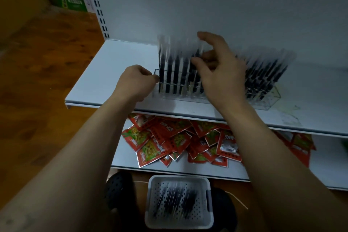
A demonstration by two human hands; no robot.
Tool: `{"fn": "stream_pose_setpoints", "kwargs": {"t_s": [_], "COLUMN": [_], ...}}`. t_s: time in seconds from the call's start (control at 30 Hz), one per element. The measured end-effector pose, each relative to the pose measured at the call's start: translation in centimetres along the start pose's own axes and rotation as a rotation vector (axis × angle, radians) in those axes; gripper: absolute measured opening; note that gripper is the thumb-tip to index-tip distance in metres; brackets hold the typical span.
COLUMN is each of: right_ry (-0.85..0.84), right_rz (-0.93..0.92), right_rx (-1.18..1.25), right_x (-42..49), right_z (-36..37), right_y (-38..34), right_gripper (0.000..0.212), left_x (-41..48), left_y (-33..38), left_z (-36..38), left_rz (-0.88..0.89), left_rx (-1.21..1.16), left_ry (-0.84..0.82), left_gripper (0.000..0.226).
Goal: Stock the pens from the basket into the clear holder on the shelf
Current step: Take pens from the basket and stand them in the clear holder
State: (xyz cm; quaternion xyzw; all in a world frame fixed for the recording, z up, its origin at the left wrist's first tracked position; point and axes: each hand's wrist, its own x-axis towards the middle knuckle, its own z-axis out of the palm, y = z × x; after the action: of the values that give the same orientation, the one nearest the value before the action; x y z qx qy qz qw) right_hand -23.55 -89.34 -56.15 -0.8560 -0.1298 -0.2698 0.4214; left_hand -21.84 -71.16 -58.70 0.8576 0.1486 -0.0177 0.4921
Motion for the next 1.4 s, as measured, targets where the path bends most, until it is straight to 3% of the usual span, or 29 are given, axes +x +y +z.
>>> {"fn": "stream_pose_setpoints", "kwargs": {"t_s": [0.13, 0.27, 0.47, 0.57, 0.67, 0.83, 0.97, 1.2, 1.27, 1.33, 1.4], "right_ry": [-0.040, -0.226, -0.284, -0.357, -0.297, -0.245, -0.475, -1.013, -1.072, -1.086, -1.156], "right_rz": [-0.052, -0.103, 0.100, 0.089, 0.106, 0.212, 0.322, 0.520, 0.595, 0.718, 0.816], "right_rx": [-0.137, -0.189, -0.046, -0.114, -0.133, -0.080, -0.208, -0.387, -0.357, -0.309, -0.336], "right_x": [0.2, -0.5, -1.9, -2.1, -2.7, -6.6, -10.5, -17.9, -20.6, -24.1, -27.9], "right_z": [-0.9, -1.6, -1.8, -2.4, -3.0, -3.6, -3.1, -0.7, 0.7, 2.0, 3.3], "right_y": [0.6, 0.2, -0.3, -0.6, -1.1, -1.6, -0.3, 4.3, 5.8, 7.0, 8.5], "right_gripper": [0.039, 0.056, 0.061, 0.066, 0.070, 0.040, 0.025, 0.035, 0.035, 0.018, 0.024], "left_x": [0.1, -0.4, -2.7, -4.4, -6.4, -10.1, -12.8, -14.9, -14.7, -14.8, -15.0], "left_y": [-0.2, -0.5, -0.9, -0.9, -1.1, -2.1, -4.3, -8.6, -9.2, -10.3, -11.8], "left_z": [-0.1, 0.2, -0.1, -0.6, -0.9, -0.6, 0.8, 2.2, 2.7, 3.6, 4.7], "left_rz": [0.014, 0.076, 0.094, 0.102, 0.110, 0.155, 0.166, 0.129, 0.107, 0.059, 0.000], "left_rx": [0.013, 0.122, 0.144, 0.118, 0.109, 0.126, 0.257, 0.527, 0.536, 0.540, 0.534], "left_ry": [0.010, 0.053, 0.047, 0.055, 0.051, -0.011, -0.079, -0.249, -0.276, -0.320, -0.345], "left_gripper": [0.024, 0.037, 0.038, 0.038, 0.037, 0.027, 0.013, 0.021, 0.023, 0.024, 0.025]}}
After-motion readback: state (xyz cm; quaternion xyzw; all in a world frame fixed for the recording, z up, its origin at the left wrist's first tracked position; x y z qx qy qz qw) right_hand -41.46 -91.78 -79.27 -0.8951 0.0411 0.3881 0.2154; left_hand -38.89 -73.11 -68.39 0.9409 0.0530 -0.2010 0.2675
